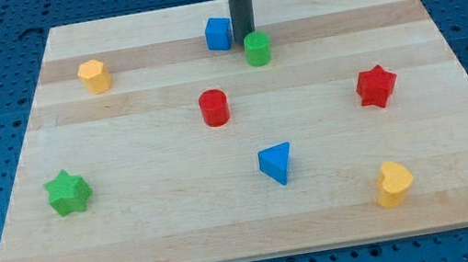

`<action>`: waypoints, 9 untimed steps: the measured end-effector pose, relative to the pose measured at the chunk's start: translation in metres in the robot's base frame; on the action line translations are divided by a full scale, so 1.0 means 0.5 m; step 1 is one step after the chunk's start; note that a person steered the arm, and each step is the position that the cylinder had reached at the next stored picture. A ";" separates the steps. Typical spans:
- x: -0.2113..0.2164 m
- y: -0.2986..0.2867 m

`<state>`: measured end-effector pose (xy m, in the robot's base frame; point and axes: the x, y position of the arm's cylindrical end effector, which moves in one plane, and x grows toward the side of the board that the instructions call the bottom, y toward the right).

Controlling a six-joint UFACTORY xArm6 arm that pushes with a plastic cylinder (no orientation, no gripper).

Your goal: Push the green circle closer to the red circle

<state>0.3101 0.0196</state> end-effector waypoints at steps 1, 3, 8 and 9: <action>0.032 0.014; 0.058 0.107; 0.183 0.001; 0.144 -0.068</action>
<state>0.3822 -0.0143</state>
